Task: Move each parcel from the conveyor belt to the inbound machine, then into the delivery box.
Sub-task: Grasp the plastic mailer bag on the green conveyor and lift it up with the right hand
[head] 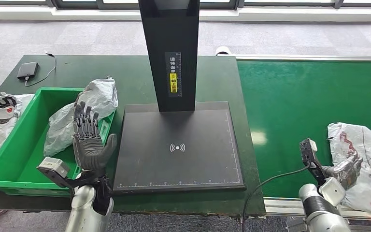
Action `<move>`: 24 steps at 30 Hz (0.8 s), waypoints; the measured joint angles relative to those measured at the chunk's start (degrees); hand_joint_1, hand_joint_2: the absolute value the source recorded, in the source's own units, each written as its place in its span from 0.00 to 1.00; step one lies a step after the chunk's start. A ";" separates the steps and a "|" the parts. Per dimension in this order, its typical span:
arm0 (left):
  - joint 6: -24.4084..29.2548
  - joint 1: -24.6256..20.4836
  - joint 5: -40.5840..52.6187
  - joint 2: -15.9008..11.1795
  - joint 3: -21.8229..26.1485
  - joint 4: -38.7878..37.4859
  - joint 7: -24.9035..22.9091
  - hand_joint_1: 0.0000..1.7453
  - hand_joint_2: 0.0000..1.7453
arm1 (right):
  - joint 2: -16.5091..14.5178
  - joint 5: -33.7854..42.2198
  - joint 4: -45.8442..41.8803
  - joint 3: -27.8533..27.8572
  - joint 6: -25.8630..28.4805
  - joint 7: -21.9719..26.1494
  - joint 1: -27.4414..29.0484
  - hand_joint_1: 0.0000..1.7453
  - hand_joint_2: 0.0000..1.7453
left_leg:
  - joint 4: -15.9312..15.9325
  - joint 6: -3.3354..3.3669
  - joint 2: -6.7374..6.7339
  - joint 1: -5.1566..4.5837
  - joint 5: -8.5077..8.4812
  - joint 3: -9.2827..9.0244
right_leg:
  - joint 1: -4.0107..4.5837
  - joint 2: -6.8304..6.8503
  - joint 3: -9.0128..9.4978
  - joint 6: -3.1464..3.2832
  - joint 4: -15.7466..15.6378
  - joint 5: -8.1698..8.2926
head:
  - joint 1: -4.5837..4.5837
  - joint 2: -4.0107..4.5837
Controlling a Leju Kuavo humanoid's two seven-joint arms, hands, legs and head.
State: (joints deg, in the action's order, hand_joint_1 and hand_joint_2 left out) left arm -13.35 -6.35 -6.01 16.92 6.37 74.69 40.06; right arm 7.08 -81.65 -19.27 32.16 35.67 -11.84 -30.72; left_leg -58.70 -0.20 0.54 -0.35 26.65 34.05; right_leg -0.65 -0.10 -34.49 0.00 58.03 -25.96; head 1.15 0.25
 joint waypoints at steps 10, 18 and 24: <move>0.16 0.33 -0.23 0.00 1.57 0.57 0.00 0.00 1.00 | 2.17 -4.63 0.40 1.36 0.95 -7.99 1.77 0.00 1.00 | 0.01 0.00 0.04 0.00 0.00 0.01 | 0.01 0.04 0.01 -0.01 0.00 -0.01 | 0.01 -0.01; 0.52 0.38 0.38 0.00 1.69 0.72 0.00 0.00 1.00 | 2.38 -5.38 0.57 1.47 -0.61 -9.88 1.87 0.00 1.00 | 0.01 0.01 0.03 0.00 0.00 0.00 | 0.01 0.04 0.01 -0.01 0.00 -0.01 | 0.01 0.01; 0.15 0.34 0.63 0.00 1.77 0.47 0.00 0.00 1.00 | 3.04 -5.56 0.62 1.56 -2.88 -14.43 1.97 0.00 1.00 | 0.00 0.00 0.04 0.00 0.00 0.00 | 0.00 0.04 0.01 -0.01 0.00 -0.01 | 0.01 -0.01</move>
State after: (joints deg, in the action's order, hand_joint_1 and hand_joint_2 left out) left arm -13.20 -6.01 -5.38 16.92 8.14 75.16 40.06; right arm 10.11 -87.21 -18.65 33.73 32.79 -26.27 -28.75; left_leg -58.69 -0.19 0.58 -0.35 26.65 34.05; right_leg -0.65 -0.06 -34.48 -0.01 58.03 -25.97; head 1.15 0.24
